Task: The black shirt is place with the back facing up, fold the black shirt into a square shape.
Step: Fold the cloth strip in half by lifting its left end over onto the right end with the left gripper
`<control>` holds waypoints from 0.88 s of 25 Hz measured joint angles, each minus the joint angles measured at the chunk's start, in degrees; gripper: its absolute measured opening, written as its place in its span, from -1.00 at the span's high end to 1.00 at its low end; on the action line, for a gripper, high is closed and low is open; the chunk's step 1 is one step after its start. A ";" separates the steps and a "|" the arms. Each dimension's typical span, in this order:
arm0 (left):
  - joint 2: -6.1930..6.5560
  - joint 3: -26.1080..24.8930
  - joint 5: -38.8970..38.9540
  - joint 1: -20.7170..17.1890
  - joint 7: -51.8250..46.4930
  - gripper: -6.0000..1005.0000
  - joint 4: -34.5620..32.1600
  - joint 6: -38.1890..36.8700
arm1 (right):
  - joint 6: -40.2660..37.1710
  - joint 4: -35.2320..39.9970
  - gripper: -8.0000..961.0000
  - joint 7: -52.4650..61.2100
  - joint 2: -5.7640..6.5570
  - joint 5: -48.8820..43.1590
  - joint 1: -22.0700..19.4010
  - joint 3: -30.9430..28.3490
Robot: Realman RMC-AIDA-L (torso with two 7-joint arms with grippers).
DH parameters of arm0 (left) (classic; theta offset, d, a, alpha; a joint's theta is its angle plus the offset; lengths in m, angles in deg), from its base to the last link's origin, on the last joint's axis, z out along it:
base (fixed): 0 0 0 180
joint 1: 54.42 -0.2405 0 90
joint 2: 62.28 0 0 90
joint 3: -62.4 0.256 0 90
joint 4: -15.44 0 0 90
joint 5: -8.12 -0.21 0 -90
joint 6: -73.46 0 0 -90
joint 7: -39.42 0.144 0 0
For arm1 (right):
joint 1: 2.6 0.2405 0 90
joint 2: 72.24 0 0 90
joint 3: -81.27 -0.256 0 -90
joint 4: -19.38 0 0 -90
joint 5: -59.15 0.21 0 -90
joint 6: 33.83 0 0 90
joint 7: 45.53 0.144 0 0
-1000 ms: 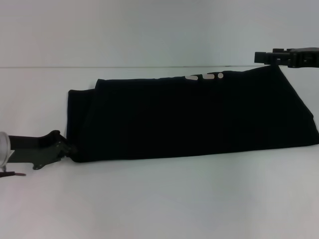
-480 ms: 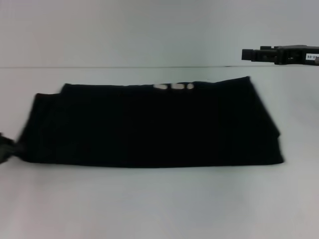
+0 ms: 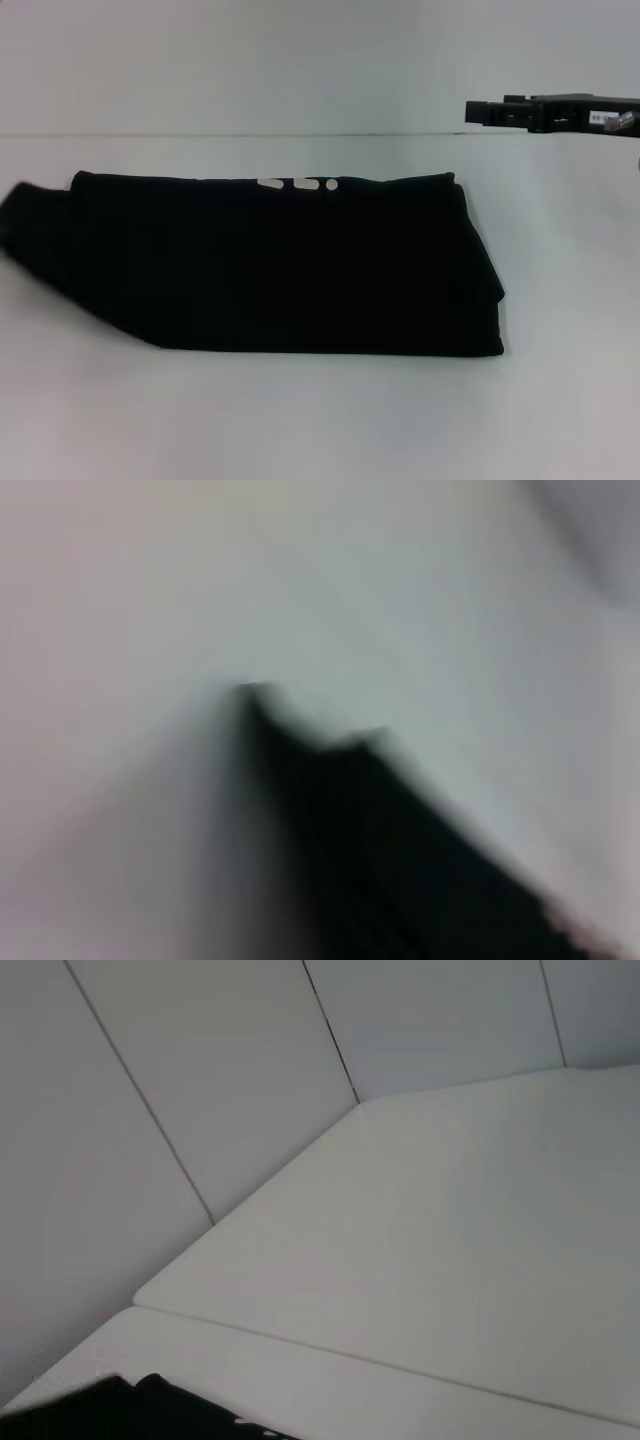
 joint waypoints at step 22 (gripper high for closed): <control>-15.32 11.08 33.98 17.61 38.03 0.90 48.95 28.73 | -2.22 1.40 -0.78 -2.51 5.11 4.08 -7.75 -0.59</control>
